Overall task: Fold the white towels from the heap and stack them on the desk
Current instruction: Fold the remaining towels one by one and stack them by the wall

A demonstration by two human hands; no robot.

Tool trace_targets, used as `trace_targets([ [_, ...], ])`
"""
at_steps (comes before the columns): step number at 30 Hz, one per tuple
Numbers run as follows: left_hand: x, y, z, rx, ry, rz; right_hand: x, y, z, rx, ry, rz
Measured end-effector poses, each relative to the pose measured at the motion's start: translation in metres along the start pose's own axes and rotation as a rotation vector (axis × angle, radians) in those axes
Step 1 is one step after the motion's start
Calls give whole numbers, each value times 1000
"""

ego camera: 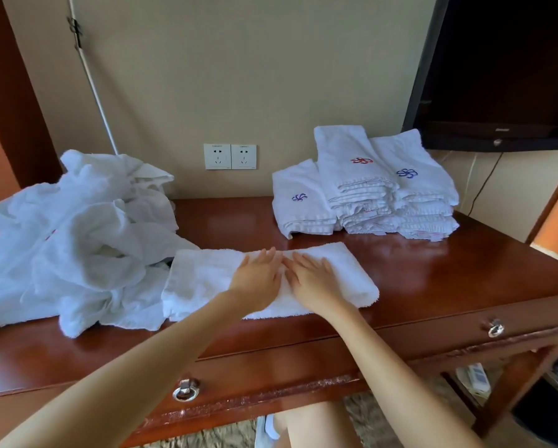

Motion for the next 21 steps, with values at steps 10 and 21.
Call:
trace_targets([
  [10,-2,4,-71,276,-103,-82,30,31,90,-461,-89,70],
  [21,-21,13,54,-93,-46,-58,68,13,62,-582,-1192,100],
])
Point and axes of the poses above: each hand's wrist, its own y-axis away from the middle knuckle, its own x-axis out of the back of the hand, z = x × y, the point moved 2 cm from there along -y, towards the middle knuckle, and after that the axes turned 5 degrees about x, right-handed, at the moved point
